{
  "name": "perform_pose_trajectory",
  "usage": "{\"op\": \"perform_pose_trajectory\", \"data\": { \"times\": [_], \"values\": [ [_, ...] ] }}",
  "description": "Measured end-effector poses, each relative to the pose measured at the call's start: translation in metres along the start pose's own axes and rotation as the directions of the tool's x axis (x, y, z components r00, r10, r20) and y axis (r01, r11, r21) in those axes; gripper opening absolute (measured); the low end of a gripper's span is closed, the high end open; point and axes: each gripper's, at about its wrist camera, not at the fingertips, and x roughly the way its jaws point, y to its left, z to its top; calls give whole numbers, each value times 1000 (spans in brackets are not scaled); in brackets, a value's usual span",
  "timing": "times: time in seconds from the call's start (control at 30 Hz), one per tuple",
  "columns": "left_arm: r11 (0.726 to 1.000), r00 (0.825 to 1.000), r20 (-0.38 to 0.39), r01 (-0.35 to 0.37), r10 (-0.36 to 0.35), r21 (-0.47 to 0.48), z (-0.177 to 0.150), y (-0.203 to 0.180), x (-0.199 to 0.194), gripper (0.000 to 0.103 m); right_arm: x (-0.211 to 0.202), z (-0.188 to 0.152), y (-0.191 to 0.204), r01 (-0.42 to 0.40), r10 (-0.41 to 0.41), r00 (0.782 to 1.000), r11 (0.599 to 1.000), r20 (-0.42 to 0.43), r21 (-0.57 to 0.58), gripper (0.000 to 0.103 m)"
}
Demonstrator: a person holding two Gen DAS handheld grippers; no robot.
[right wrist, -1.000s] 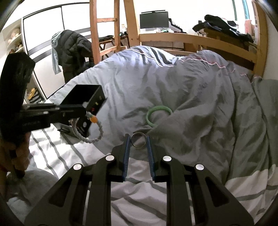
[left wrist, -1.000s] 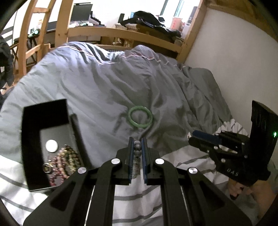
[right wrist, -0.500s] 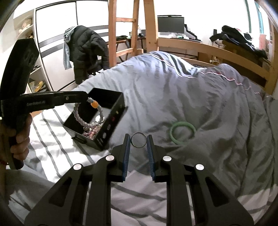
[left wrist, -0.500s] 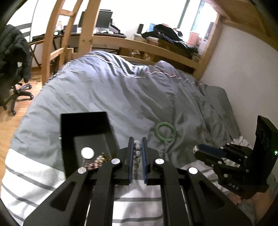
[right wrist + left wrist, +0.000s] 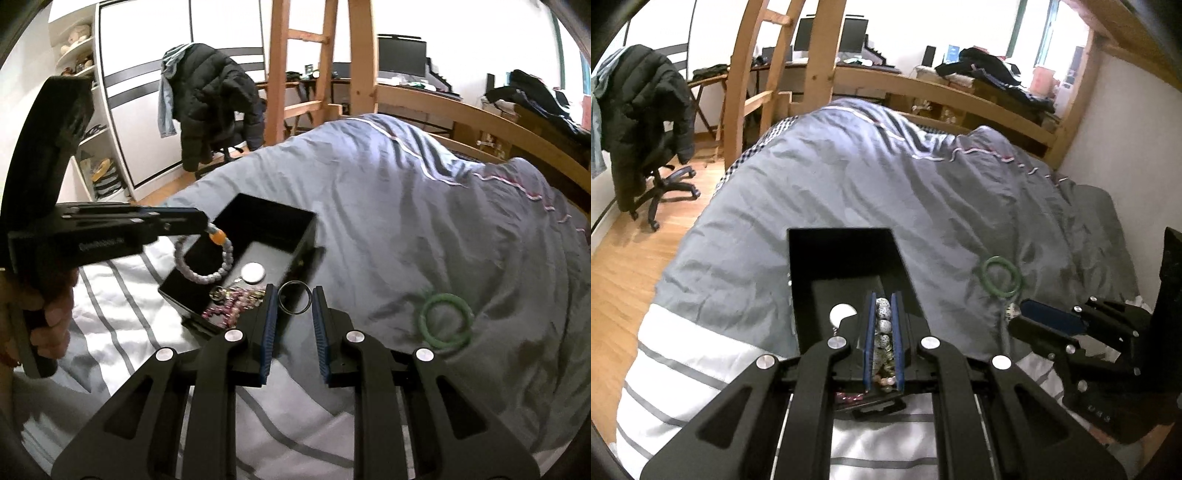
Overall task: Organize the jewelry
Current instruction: 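Lower both held pieces into the black box and open both tools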
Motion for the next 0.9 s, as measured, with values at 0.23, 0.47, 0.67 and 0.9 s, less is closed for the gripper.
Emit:
{"op": "perform_pose_trajectory", "data": {
  "times": [0.23, 0.47, 0.67, 0.9],
  "values": [
    [999, 999, -43, -34, 33, -25, -3, 13, 14, 8, 32, 0, 20, -33, 33, 999, 999, -39, -6, 20],
    [997, 994, -81, -74, 72, -27, -8, 19, 25, 8, 56, -7, 26, -47, 46, 996, 999, -76, -18, 20],
    [996, 992, -97, -81, 77, -40, -8, 25, 29, 8, 67, -13, 26, -69, 67, 993, 998, -99, -12, 21],
    [992, 993, -97, -83, 74, -93, -8, 32, 30, 9, 67, -11, 22, -113, 114, 988, 993, -101, 20, 32]
  ]
}}
